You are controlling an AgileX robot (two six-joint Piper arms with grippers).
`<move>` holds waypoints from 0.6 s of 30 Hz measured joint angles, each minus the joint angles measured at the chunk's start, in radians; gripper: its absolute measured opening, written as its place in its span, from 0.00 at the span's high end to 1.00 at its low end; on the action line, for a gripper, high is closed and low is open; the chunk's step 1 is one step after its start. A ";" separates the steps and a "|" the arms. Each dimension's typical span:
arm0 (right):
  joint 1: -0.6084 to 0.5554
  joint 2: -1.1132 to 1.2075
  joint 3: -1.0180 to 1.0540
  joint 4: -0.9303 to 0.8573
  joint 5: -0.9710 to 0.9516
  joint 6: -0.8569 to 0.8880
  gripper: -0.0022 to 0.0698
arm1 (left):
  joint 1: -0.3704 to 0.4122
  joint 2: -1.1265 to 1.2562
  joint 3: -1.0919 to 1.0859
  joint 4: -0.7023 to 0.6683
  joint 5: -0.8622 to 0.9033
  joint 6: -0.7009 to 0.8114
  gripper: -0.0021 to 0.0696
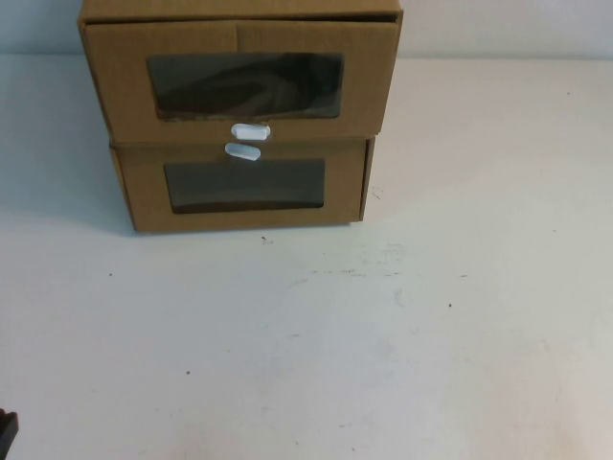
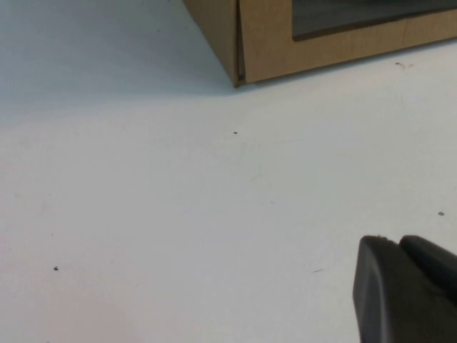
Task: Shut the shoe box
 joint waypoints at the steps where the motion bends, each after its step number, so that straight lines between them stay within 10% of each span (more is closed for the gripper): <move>1: 0.000 0.000 0.000 0.000 0.000 0.000 0.99 | 0.000 0.000 0.000 0.000 0.000 0.000 0.97; 18: 0.000 0.000 0.000 0.002 0.000 0.000 0.99 | 0.000 -0.134 0.000 0.310 -0.056 -0.141 0.97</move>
